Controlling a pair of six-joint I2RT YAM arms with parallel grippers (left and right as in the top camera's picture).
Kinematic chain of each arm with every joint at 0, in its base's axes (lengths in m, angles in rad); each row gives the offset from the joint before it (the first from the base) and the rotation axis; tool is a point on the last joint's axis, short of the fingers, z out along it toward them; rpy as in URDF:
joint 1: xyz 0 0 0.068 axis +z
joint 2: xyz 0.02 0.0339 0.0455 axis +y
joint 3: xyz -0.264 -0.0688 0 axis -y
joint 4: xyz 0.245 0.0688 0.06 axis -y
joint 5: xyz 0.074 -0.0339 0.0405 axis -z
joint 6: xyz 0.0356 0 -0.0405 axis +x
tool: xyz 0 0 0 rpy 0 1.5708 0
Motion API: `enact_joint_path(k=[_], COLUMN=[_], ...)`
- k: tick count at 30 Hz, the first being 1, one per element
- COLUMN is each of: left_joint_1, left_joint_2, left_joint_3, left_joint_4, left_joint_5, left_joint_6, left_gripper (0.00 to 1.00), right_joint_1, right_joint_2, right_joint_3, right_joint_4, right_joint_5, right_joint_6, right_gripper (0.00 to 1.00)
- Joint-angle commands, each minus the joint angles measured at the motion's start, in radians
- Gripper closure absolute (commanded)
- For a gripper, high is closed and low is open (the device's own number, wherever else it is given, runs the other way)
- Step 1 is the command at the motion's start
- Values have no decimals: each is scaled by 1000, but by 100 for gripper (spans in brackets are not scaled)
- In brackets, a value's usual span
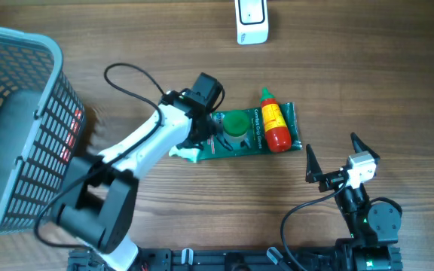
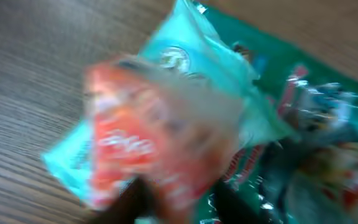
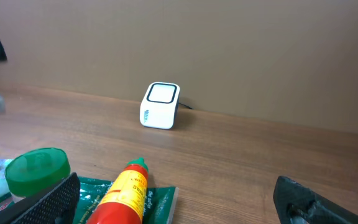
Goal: Scan the item barcode
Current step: 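Carry the snack pack out and place it on the tissue pack, then reach the left gripper into the basket and grasp the red Nescafe stick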
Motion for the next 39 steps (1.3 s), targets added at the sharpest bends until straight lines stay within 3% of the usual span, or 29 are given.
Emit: enact_joint_path(k=[1, 4, 9, 14, 19, 22, 29, 33, 39], left_joint_1=[6, 6, 67, 138, 304, 503, 953, 1043, 1094], left_joint_2=[40, 39, -37, -154, -249, -304, -275, -197, -33], left_joint_3=[-13, -12, 149, 507, 688, 692, 691, 690, 689], left_joint_4=[12, 19, -124, -206, -212, -235, -446, -541, -541], left_joint_5=[40, 45, -17, -19, -219, -222, -58, -58, 23], left_joint_6=[-53, -52, -43, 140, 150, -2, -612, -907, -1062], left_gripper=[16, 0, 0, 0, 0, 0, 0, 0, 0], right_joint_1=[4, 4, 4, 4, 4, 4, 4, 4, 4], right_joint_2=[-8, -8, -8, -8, -8, -8, -8, -8, -8], right_joint_3=[-1, -1, -1, -1, -1, -1, -1, -1, -1], right_joint_4=[2, 2, 2, 2, 2, 2, 2, 2, 2], right_joint_5=[-16, -16, -16, -16, -16, -16, -16, -16, -16], right_joint_6=[-13, -14, -14, -13, -14, -13, -14, -13, -13], right_gripper=[0, 0, 0, 0, 0, 0, 0, 0, 0])
